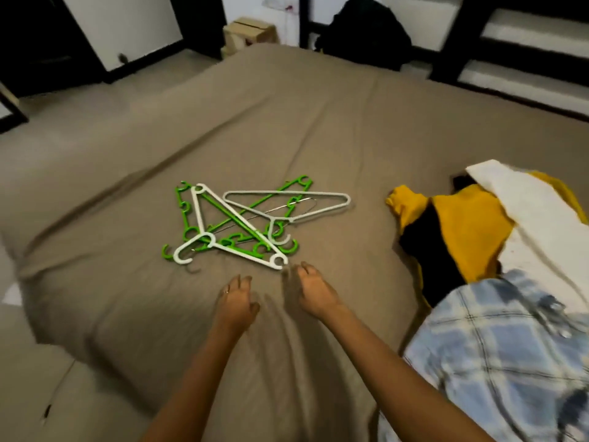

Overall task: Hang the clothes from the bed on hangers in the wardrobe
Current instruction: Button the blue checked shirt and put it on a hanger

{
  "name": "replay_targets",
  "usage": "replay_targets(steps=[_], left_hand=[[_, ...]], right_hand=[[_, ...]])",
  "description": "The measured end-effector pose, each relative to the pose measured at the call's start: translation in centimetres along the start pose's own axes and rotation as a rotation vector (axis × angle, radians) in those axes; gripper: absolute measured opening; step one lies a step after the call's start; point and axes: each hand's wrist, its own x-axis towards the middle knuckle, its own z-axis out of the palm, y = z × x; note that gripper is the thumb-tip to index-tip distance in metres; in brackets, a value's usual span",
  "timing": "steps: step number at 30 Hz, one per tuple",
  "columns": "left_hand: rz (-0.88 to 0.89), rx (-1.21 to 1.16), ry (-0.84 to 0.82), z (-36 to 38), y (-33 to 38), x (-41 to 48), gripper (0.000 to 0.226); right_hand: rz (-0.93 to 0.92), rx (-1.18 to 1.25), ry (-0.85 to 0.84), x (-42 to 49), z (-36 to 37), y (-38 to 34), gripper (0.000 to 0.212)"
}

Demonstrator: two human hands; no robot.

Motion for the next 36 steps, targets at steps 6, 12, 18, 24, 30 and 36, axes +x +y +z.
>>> replay_targets(steps=[6,12,18,24,30,36], left_hand=[[-0.083,0.051,-0.138,1.0,-4.7,1.2,0.093],[-0.134,0.046,-0.047,2.5,-5.0,1.2,0.091],[-0.12,-0.057,-0.069,2.1,-5.4,0.9,0.093],[-0.294,-0.892,0.119,-1.6,-0.9,-0.6,0.105],[-0.269,-1.183,0.165,-5.9,9.2,-1.6,0.073],[-0.043,-1.696,-0.197,-8.3,20.5,-5.2,0.019]], right_hand=[[-0.104,-0.209,0.005,7.5,4.6,-3.5,0.055],[-0.112,-0.398,0.262,8.4,6.4,-4.2,0.026],[-0.034,0.311,0.553,5.8,4.7,-3.4,0.024],[0.247,1.014,0.51,-2.5,-1.2,-0.9,0.025],[0.34,1.07,0.564,-12.0,-7.2,2.7,0.027],[0.43,0.808,0.546,-25.2,-14.2,8.3,0.025]])
